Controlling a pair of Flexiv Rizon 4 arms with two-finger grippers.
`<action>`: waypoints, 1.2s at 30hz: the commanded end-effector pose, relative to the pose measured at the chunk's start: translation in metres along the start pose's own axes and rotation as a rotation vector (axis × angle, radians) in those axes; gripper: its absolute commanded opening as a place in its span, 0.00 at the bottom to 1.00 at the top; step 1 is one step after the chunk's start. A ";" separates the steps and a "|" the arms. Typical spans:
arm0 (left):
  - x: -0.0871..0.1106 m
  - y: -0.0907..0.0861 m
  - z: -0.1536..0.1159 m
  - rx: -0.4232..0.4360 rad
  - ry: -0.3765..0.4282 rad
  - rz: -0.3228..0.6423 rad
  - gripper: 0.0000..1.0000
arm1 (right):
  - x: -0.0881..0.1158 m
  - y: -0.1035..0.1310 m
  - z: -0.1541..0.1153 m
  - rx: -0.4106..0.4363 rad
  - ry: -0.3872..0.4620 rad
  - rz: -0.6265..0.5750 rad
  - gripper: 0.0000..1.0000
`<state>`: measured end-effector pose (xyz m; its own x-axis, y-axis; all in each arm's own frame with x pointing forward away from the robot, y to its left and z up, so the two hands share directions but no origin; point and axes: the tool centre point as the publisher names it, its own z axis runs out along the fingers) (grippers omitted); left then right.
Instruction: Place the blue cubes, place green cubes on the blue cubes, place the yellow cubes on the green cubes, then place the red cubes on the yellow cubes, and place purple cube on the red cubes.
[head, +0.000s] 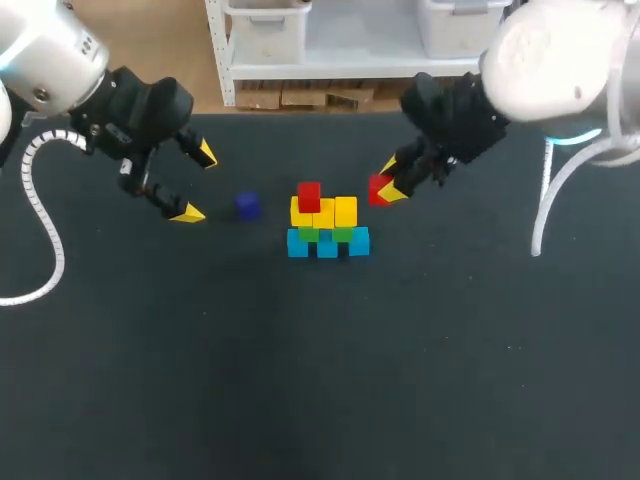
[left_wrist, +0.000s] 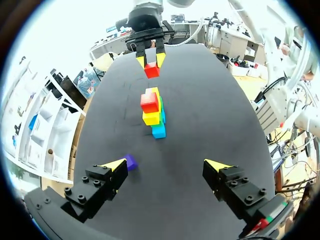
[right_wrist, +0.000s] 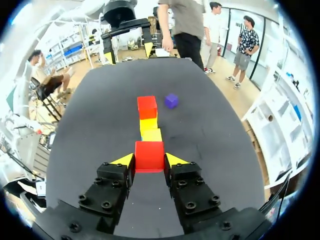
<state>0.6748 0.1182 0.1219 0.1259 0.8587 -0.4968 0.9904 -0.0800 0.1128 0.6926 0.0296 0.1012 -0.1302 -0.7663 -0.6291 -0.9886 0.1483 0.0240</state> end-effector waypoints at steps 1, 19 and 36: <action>0.001 -0.001 0.000 -0.002 -0.004 0.003 1.00 | -0.006 0.006 0.003 0.263 0.009 -0.004 0.00; 0.001 -0.001 0.000 -0.002 -0.004 0.003 1.00 | -0.030 0.006 0.024 0.202 0.017 -0.067 0.00; 0.001 -0.001 0.000 -0.002 -0.004 0.003 1.00 | -0.037 0.005 0.036 0.165 0.030 -0.095 0.00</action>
<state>0.6748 0.1183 0.1219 0.1259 0.8587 -0.4968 0.9904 -0.0800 0.1128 0.6912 0.0790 0.0980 -0.0422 -0.7999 -0.5986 -0.9693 0.1780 -0.1695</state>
